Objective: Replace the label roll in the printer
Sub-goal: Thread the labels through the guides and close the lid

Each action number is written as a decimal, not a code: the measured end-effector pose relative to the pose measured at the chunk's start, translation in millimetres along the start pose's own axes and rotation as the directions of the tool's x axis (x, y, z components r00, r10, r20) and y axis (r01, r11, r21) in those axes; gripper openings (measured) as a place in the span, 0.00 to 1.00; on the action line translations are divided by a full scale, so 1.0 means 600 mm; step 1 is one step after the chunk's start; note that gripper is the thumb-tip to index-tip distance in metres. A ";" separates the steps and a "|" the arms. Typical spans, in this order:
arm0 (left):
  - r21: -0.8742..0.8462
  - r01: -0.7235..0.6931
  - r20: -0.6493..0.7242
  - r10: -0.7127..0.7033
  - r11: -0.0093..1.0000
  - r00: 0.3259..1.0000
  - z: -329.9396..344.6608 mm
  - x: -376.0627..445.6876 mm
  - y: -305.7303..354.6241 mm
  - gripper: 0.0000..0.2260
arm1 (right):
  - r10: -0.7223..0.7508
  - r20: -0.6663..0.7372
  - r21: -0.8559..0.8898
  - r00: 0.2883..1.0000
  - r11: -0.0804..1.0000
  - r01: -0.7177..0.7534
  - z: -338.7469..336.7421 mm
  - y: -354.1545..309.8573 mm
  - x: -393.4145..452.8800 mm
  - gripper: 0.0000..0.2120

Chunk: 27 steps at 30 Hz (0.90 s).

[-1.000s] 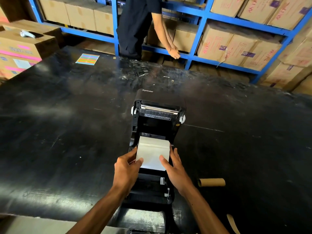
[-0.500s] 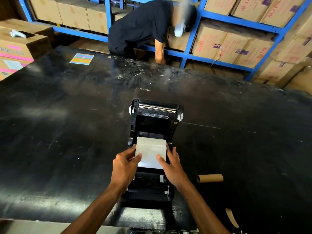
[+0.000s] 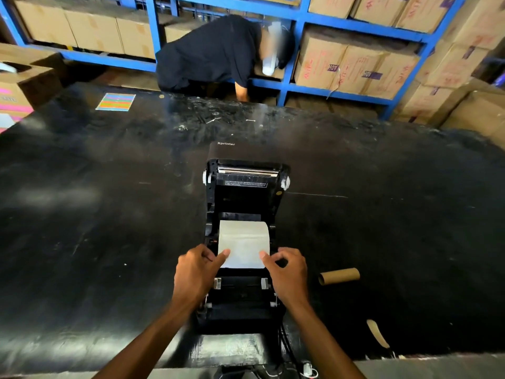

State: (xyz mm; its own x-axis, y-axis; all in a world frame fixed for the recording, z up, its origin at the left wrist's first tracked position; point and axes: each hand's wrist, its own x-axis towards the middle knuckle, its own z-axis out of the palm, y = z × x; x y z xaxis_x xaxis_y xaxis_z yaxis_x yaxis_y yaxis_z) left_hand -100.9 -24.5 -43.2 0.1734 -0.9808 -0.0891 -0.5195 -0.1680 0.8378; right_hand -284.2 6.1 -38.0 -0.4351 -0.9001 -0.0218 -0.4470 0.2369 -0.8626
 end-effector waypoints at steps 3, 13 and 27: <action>0.009 -0.027 0.048 0.026 1.000 0.998 -0.009 0.001 0.002 0.18 | 0.014 0.000 0.012 1.000 1.000 -0.014 0.001 0.002 -0.007 0.12; 0.005 -0.078 0.174 0.076 0.997 0.982 -0.018 -0.001 -0.011 0.11 | 0.094 0.238 -0.069 0.967 0.994 -0.080 -0.008 0.020 -0.008 0.07; -0.025 -0.128 0.295 0.130 0.991 0.947 -0.029 0.003 -0.020 0.12 | 0.062 0.283 -0.029 0.957 0.998 -0.056 -0.015 0.023 -0.013 0.05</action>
State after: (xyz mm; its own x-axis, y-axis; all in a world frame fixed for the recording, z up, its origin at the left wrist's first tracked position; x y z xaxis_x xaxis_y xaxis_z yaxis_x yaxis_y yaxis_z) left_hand -79.8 -22.3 -43.9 -0.1498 -0.9796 -0.1342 -0.5163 -0.0383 0.8556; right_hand -294.0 20.0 -45.3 -0.2229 -0.9502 -0.2178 -0.4443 0.2979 -0.8449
